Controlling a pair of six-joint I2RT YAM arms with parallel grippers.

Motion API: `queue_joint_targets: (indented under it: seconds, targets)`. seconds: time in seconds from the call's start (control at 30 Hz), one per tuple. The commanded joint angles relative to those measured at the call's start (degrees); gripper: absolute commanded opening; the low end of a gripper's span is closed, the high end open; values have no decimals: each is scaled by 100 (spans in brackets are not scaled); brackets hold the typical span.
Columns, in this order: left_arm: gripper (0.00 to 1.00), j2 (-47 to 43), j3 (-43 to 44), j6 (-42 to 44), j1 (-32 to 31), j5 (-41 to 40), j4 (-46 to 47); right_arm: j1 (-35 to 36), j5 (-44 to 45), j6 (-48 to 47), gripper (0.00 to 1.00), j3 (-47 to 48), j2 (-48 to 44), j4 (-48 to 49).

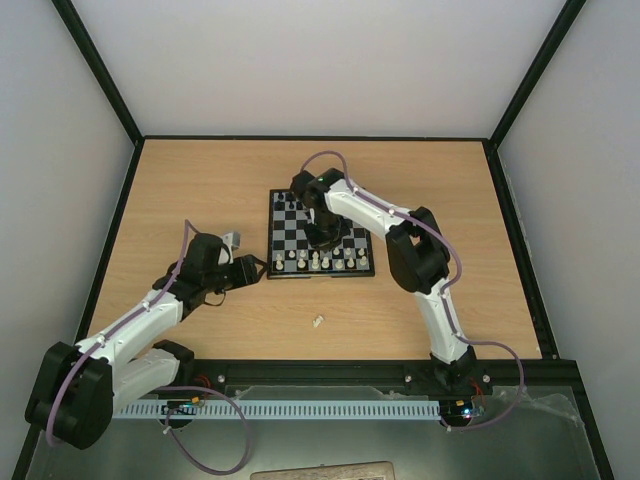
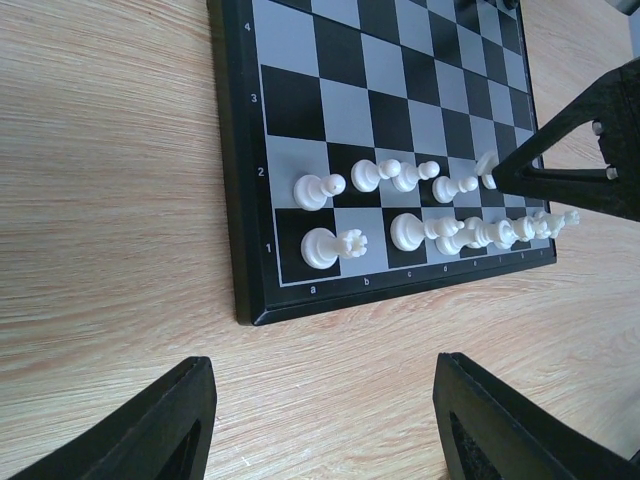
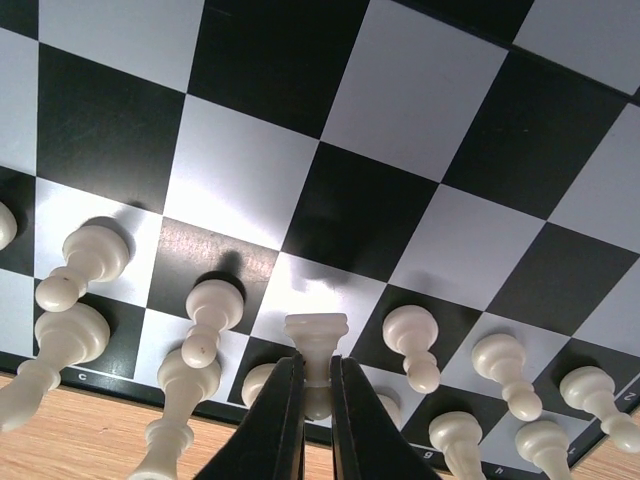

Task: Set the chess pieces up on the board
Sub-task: Place the chess piece on the chessboard.

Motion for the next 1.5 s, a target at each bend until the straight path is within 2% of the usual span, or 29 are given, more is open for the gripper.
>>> queue_joint_targets:
  seconds: [0.0, 1.27, 1.37, 1.47]
  targets:
    - [63, 33, -54, 71, 36, 99, 54, 77, -96, 6, 4, -4, 124, -415]
    - [62, -79, -72, 73, 54, 169, -18, 121, -63, -7, 4, -94, 259, -380]
    - [62, -79, -63, 83, 54, 178, -26, 117, -59, -2, 5, -27, 290, -399]
    - [62, -87, -63, 86, 54, 176, -23, 120, -39, -12, 11, 18, 315, -409]
